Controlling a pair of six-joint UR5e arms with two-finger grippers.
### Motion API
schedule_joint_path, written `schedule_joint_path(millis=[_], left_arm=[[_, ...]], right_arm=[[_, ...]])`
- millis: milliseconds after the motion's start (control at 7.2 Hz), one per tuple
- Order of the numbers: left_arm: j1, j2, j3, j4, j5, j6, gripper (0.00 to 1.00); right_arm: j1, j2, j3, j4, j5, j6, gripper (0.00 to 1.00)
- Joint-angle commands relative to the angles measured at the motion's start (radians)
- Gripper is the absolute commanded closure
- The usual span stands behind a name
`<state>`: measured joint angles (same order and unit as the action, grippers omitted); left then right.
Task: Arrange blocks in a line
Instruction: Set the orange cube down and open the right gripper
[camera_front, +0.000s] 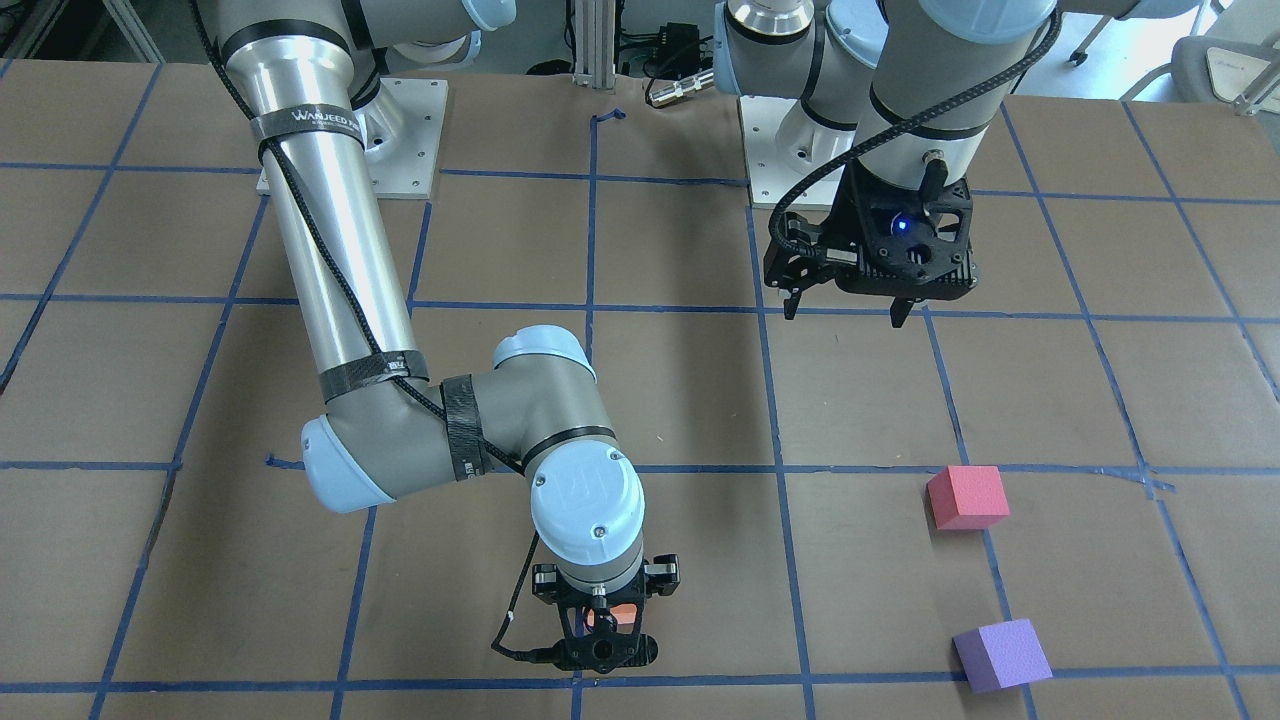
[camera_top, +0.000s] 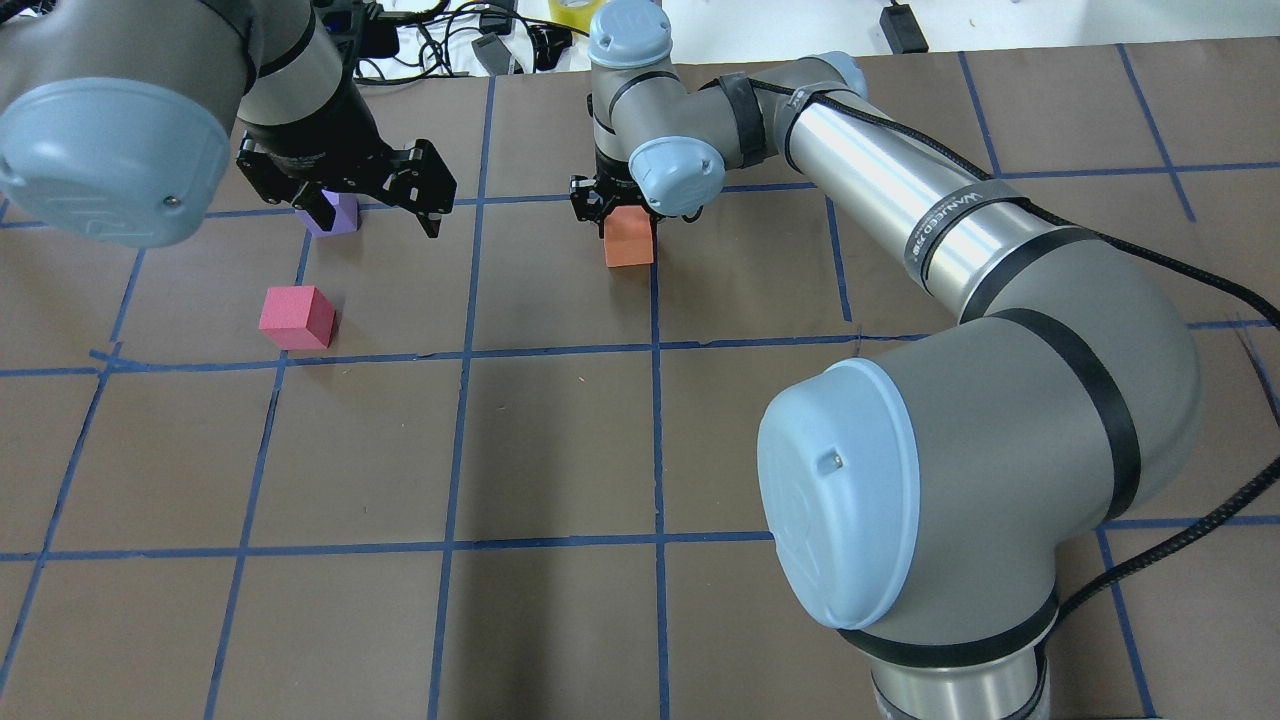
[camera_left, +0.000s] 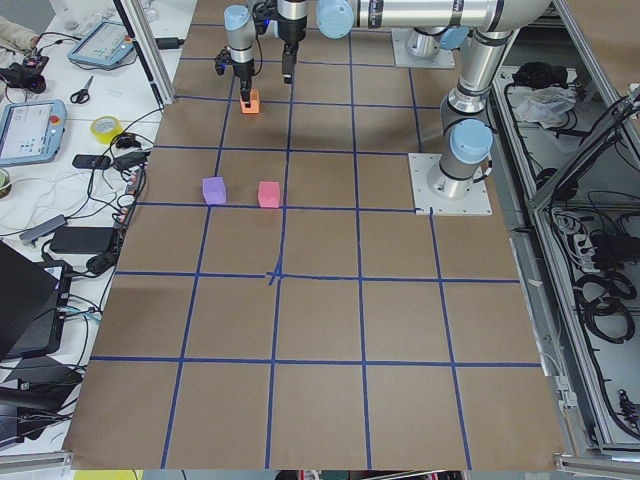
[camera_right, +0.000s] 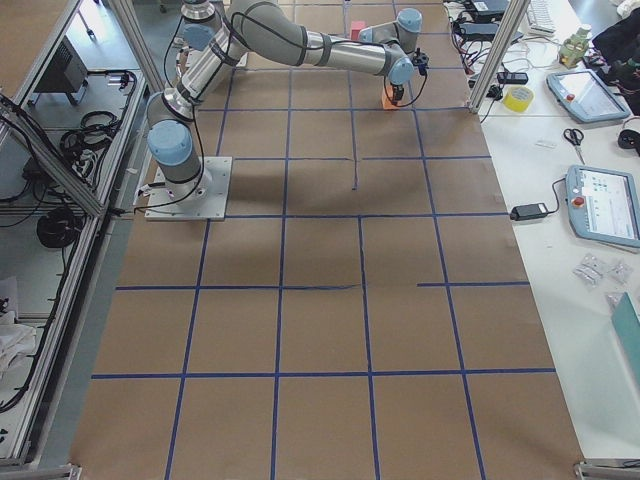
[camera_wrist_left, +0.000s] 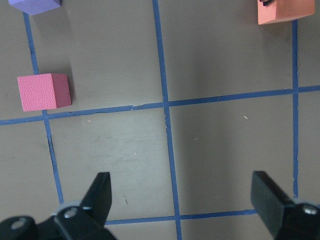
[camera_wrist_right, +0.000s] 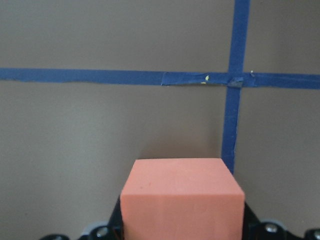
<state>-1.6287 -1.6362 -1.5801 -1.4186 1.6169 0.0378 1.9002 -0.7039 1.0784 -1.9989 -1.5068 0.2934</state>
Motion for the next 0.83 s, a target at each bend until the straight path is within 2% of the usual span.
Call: schedule_joint_path(millis=[0,139,417,556,694], left_arm=[[0.012,-0.005,0.0,0.0,0.014,0.008,0.0],[0.013,-0.017,0.005,0.001,0.011,0.007,0.0],[0.047,-0.031,0.005,0.001,0.008,0.013,0.0],[0.053,-0.052,0.005,0.021,-0.006,0.02,0.03],[0.052,-0.1,0.008,0.159,-0.009,0.027,0.01]], right_arm=[[-0.001,-0.006,0.0,0.0,-0.01,0.004,0.0],[-0.019,-0.037,-0.002,0.018,-0.012,0.003,0.0],[-0.093,-0.19,0.008,0.211,-0.01,-0.013,0.0],[-0.131,-0.292,0.018,0.312,-0.01,-0.016,0.0],[-0.147,-0.4,0.055,0.377,-0.013,-0.051,0.0]])
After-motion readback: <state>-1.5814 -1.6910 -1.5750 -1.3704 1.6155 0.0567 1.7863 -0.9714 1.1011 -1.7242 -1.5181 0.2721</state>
